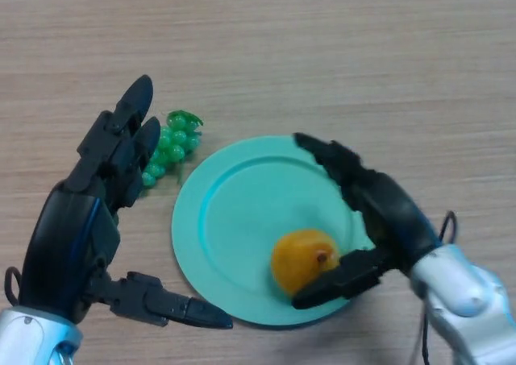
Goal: Pick up the yellow pear and place it on the plate
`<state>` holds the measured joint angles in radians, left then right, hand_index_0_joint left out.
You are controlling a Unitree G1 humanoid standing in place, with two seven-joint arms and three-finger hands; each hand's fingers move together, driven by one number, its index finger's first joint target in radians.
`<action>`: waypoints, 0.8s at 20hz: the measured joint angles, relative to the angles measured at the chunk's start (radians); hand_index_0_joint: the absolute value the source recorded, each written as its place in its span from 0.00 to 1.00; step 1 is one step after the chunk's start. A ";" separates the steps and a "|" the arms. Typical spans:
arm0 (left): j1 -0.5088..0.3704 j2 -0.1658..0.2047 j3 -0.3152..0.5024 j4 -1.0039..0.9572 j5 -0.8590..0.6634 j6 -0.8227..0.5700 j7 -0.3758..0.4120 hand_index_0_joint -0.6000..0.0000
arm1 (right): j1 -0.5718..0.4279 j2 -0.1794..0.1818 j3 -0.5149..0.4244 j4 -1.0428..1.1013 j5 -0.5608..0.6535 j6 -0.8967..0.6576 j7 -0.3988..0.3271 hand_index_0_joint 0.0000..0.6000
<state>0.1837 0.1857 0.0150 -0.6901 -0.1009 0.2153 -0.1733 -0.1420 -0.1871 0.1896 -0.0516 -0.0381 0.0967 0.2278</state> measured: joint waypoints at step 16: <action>-0.077 0.013 0.074 0.160 -0.008 -0.066 -0.002 1.00 | 0.189 -0.053 -0.293 -0.485 0.128 0.155 0.116 0.00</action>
<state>0.1071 0.1984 0.0894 -0.5304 -0.1085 0.1490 -0.1753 0.0469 -0.2398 -0.1033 -0.5361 0.0901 0.2515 0.3434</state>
